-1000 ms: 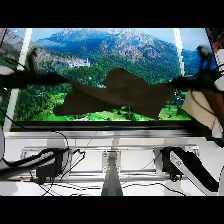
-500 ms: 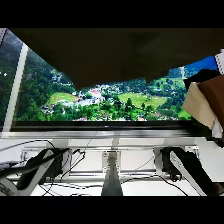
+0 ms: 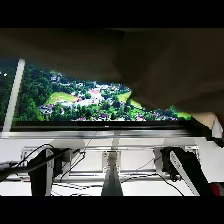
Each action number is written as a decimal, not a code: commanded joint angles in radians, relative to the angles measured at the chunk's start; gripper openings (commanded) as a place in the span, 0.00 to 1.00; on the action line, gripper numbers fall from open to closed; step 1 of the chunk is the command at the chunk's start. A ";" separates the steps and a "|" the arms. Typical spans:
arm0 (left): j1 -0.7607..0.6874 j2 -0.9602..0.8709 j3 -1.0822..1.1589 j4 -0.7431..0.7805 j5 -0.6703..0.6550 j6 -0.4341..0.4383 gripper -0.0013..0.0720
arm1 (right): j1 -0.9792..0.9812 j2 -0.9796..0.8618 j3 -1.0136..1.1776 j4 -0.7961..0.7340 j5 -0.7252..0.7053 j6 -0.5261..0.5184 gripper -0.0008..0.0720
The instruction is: Fold the clothes and pants, and hang the long-sleeved shirts on hangers.
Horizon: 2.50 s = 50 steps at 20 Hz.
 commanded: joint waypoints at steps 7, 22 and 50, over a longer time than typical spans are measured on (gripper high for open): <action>-0.259 -0.507 0.000 0.178 -0.313 0.064 0.04 | 0.000 -0.408 -0.240 0.061 0.246 0.058 0.03; -0.612 -1.078 0.000 0.462 -0.134 -0.171 0.04 | 0.000 -0.872 -0.393 -0.113 -0.223 0.053 0.03; -0.122 -0.643 -0.443 0.333 -0.500 -0.151 0.74 | -0.220 -0.411 -1.228 -0.181 0.153 -0.048 0.53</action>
